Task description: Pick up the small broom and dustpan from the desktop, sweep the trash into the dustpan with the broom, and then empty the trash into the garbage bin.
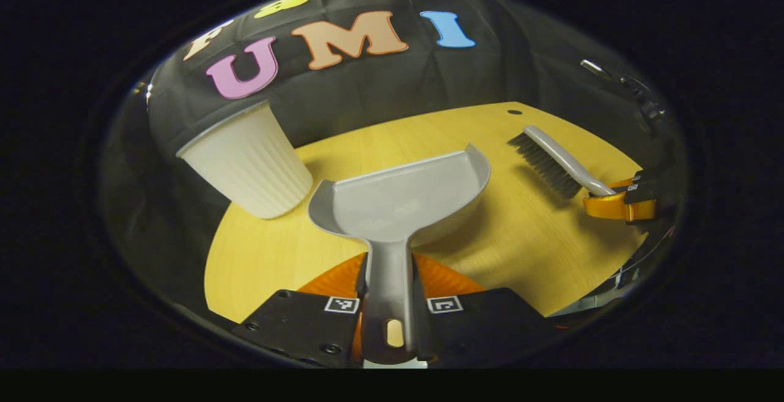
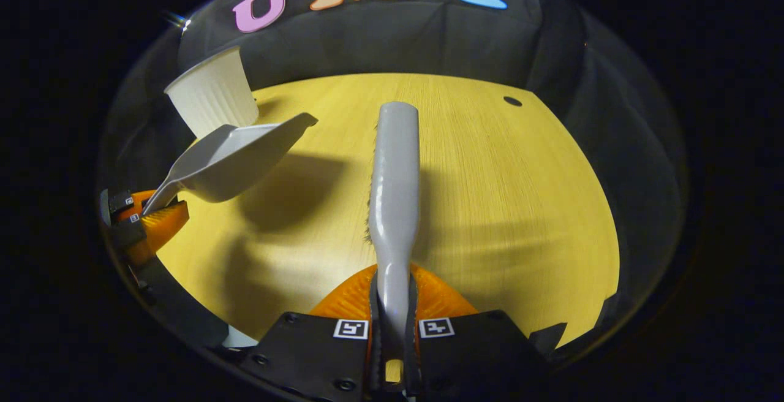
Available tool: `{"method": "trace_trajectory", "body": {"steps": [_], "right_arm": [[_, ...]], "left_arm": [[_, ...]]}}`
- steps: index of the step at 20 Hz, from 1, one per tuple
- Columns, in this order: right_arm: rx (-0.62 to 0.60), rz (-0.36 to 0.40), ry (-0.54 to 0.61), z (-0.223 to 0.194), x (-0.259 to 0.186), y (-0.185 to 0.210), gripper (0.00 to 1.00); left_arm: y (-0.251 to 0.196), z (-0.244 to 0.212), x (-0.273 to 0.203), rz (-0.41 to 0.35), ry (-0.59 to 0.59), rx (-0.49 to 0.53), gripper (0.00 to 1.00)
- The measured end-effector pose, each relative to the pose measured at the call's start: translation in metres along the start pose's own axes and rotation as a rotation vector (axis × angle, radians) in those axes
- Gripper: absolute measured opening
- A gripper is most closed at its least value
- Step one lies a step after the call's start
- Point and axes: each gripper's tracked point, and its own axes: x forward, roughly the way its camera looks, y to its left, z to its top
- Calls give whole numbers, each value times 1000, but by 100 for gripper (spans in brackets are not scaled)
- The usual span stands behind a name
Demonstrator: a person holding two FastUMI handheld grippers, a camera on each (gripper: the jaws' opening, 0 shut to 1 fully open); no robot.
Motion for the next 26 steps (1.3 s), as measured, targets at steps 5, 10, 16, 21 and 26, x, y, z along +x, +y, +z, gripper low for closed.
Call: {"method": "trace_trajectory", "body": {"steps": [5,10,16,21,26], "right_arm": [[-24,-68,96,-8,1,-3,16],[-53,-79,134,-11,-1,-6,19],[-41,-72,126,-8,-6,-7,38],[14,-5,-63,25,-41,-4,100],[46,97,-628,122,-168,-25,100]], "left_arm": [[0,-17,13,39,45,27,27],[-4,-17,18,47,45,35,29],[-11,-8,20,33,-13,4,100],[15,61,-31,140,-249,-29,95],[41,186,-157,229,-662,-171,93]]}}
